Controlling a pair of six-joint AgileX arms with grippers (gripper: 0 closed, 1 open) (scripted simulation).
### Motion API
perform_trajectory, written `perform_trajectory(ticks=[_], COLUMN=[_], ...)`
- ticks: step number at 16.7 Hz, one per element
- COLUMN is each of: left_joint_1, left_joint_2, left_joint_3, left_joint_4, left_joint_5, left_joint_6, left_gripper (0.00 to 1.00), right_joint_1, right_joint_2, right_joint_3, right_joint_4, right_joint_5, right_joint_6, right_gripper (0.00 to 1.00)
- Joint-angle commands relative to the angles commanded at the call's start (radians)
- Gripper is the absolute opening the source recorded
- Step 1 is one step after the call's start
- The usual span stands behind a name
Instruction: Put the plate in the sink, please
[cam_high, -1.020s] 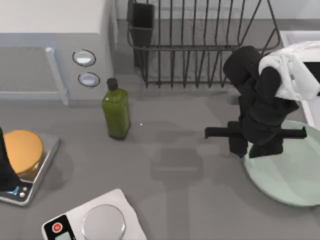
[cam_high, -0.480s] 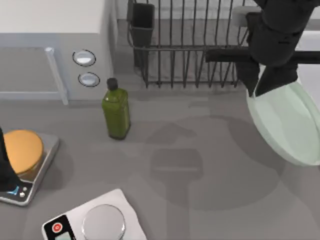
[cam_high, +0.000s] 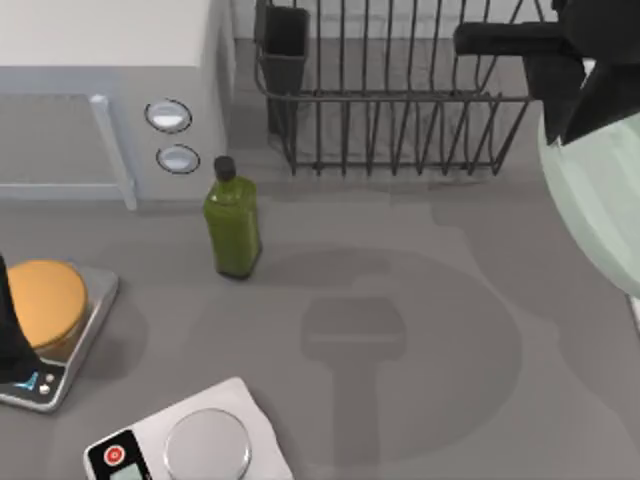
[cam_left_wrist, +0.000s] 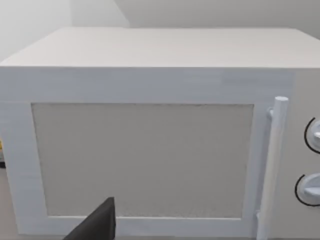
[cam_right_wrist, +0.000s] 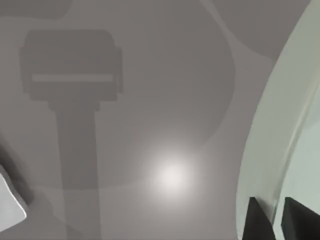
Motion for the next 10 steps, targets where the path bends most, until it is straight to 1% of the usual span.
perform_trajectory(ticks=[5,7,10], left_joint_1=[0.0,0.0,0.0], left_joint_2=[0.0,0.0,0.0], left_joint_3=[0.0,0.0,0.0], left_joint_4=[0.0,0.0,0.0], left_joint_5=[0.0,0.0,0.0], left_joint_6=[0.0,0.0,0.0], left_gripper=[1.0,1.0,1.0], right_joint_1=[-0.008,-0.054,-0.17], right_joint_2=[0.017,0.074,0.238], right_joint_3=[0.012,0.068,0.223], right_joint_4=[0.001,-0.005,-0.015], right_joint_5=[0.0,-0.001,-0.002], right_joint_6=[-0.012,-0.058,-0.173], right_gripper=[0.0,0.0,0.0])
